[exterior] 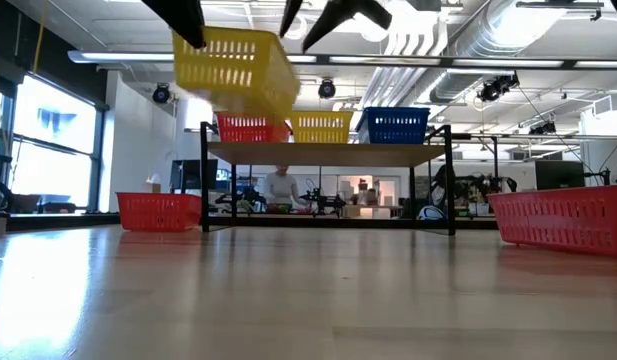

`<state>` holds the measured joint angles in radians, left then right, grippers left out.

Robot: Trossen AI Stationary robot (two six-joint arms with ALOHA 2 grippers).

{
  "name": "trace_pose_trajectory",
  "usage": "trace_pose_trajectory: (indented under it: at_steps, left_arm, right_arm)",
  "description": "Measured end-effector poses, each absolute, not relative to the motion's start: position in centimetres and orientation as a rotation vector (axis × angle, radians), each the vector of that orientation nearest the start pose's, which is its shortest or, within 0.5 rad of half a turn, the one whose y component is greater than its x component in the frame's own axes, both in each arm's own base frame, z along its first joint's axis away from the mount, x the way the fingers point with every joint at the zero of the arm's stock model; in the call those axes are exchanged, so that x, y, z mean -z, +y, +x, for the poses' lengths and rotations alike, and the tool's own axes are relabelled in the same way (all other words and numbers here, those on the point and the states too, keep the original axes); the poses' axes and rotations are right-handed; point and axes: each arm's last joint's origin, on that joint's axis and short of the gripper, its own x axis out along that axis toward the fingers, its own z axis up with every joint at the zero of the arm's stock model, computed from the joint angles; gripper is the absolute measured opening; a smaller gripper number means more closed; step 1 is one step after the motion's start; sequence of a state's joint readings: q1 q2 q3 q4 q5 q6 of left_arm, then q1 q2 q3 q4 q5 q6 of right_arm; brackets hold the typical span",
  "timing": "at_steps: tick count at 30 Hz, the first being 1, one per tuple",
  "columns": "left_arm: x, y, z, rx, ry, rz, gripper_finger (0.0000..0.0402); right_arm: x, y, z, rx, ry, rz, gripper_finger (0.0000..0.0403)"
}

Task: Stack baskets on shelf by color
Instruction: Stack the left yellow bin on the yellow bin on the shelf

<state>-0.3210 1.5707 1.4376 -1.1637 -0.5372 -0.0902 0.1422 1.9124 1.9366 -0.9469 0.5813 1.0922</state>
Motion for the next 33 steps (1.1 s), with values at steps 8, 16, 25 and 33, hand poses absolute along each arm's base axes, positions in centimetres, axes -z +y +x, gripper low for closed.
trace_pose_trajectory:
  at_steps: [8, 16, 25, 33]
  left_arm:
    - [-30.5, -7.5, 28.7, -0.205, 1.183, 0.519, 0.0001]
    - [-31.2, -5.2, 29.4, -0.237, 1.147, 0.519, 0.0001]
    - [-33.8, -0.8, 30.2, -0.291, 0.959, 0.456, 0.0000]
    - [-34.9, 4.5, 30.9, -0.295, 0.848, 0.393, 0.0000]
  right_arm:
    - [-38.3, 3.4, 37.4, 0.815, 0.479, 0.642, 0.0162]
    - [-40.7, 3.1, 35.3, 0.769, 0.466, 0.534, 0.0161]
    - [-42.8, 1.5, 32.7, 0.813, 0.449, 0.437, 0.0161]
    - [-44.8, -1.1, 30.3, 0.839, 0.431, 0.374, 0.0161]
